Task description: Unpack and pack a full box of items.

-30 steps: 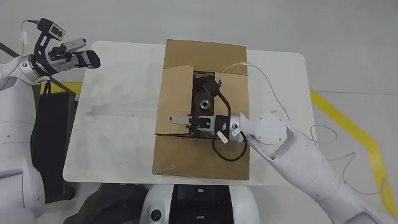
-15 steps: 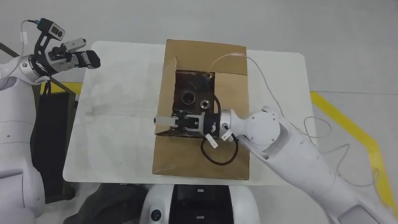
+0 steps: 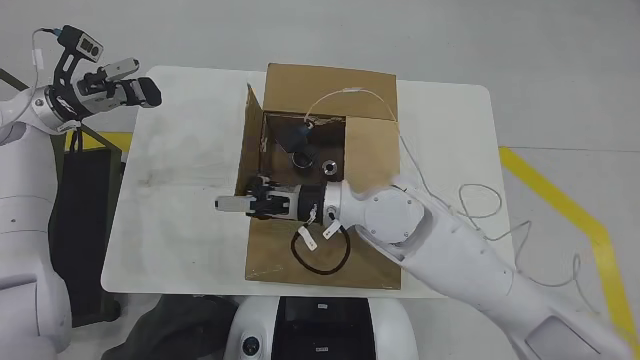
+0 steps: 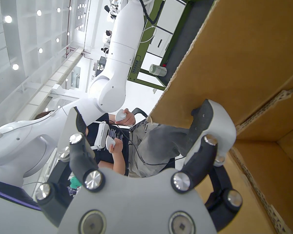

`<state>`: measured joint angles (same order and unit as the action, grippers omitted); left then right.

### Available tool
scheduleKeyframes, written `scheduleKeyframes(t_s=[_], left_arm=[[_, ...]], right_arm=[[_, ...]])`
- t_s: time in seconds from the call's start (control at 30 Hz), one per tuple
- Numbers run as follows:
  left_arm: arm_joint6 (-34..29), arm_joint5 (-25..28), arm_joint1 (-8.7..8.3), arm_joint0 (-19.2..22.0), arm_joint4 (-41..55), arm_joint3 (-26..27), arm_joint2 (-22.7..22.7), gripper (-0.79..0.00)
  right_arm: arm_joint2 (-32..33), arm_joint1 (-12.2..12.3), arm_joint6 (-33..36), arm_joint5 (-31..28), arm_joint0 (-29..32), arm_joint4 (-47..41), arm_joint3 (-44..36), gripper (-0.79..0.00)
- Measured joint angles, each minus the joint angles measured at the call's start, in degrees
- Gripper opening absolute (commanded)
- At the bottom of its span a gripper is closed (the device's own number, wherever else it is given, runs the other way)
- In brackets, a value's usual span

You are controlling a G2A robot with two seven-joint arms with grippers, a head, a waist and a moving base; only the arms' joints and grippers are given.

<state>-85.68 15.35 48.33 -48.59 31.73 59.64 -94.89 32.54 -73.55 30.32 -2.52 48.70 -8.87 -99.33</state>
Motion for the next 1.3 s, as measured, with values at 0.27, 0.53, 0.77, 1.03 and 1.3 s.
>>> scheduleKeyframes(t_s=[0.27,0.53,0.77,1.03,1.3], left_arm=[[-2.36,-3.41,-0.50,-2.20,6.25,7.51,-1.29,0.000],[-2.30,-6.37,-0.65,-3.23,8.23,13.95,1.88,0.000],[0.18,-7.67,0.00,-1.37,6.34,13.45,7.48,0.000],[4.13,-7.80,1.33,3.09,3.81,5.67,14.60,0.000],[4.69,-6.24,2.05,6.49,2.54,-1.76,17.79,0.000]], right_arm=[[-3.11,-2.65,-2.73,1.68,-1.64,3.08,2.77,0.000],[-5.24,-5.04,-4.14,3.11,-2.86,5.74,5.36,0.000],[-6.12,-6.88,-4.13,3.61,-3.53,6.89,7.26,0.000],[-4.87,-7.54,-3.02,3.89,-2.44,8.44,6.97,0.000],[-1.82,-6.98,-1.46,4.18,0.28,10.11,4.59,0.000]])
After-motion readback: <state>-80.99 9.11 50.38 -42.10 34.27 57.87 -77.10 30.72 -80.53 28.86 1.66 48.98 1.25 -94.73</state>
